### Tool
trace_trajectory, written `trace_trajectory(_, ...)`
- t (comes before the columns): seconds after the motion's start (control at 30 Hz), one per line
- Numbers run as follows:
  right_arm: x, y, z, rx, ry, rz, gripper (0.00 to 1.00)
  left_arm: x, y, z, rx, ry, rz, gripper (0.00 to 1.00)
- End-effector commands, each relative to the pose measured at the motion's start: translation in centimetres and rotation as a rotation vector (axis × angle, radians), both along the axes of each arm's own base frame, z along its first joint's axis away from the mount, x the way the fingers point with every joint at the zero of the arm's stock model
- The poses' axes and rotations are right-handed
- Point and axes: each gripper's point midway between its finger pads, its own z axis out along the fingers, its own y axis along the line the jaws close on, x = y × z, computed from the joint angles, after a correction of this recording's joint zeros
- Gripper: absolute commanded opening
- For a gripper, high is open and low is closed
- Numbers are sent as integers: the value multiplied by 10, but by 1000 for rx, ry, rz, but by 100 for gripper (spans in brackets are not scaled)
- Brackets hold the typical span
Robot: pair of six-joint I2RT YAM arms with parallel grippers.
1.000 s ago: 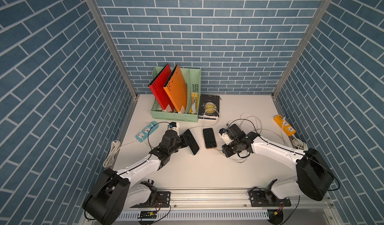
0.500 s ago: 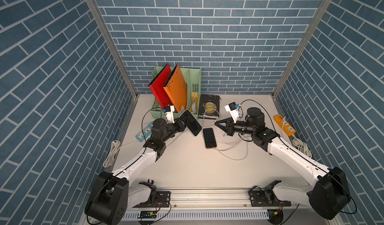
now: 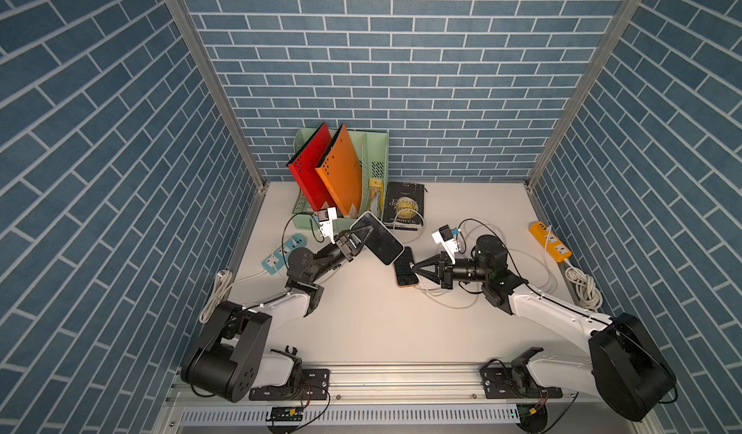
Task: Plug the charging cable into the phone
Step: Insert the charging cable into the phone.
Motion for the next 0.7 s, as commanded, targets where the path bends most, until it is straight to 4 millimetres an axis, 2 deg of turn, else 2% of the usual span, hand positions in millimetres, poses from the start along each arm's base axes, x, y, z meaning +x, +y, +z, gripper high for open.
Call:
trace_trajectory(0.0, -14, 10, 11, 51, -19, 101, 0, -30, 8, 48, -146, -193, -106, 0)
trace_trajectory(0.17, -15, 18, 2, 44, -12, 119, 0, -22, 2, 34, -134, -152, -153, 0)
trace_trajectory(0.43, -11, 25, -15, 25, 31, 136, 0, -27, -2, 31, -135, -104, -211, 0)
trace_trajectory(0.67, -14, 25, -11, 42, 42, 158, 0, -30, -5, 32, -130, -98, -240, 0)
